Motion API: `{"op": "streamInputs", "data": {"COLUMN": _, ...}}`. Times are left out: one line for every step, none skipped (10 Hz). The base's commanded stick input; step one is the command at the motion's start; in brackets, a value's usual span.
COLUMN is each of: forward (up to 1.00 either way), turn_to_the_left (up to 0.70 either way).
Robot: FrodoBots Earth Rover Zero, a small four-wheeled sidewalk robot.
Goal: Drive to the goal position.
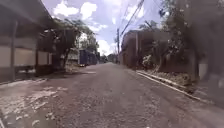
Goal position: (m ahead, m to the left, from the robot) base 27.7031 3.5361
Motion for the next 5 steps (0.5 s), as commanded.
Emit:
{"op": "streamInputs", "data": {"forward": 0.70, "turn_to_the_left": 0.00}}
{"op": "streamInputs", "data": {"forward": 0.70, "turn_to_the_left": 0.00}}
{"op": "streamInputs", "data": {"forward": 0.70, "turn_to_the_left": 0.00}}
{"op": "streamInputs", "data": {"forward": 0.70, "turn_to_the_left": 0.00}}
{"op": "streamInputs", "data": {"forward": 0.70, "turn_to_the_left": 0.00}}
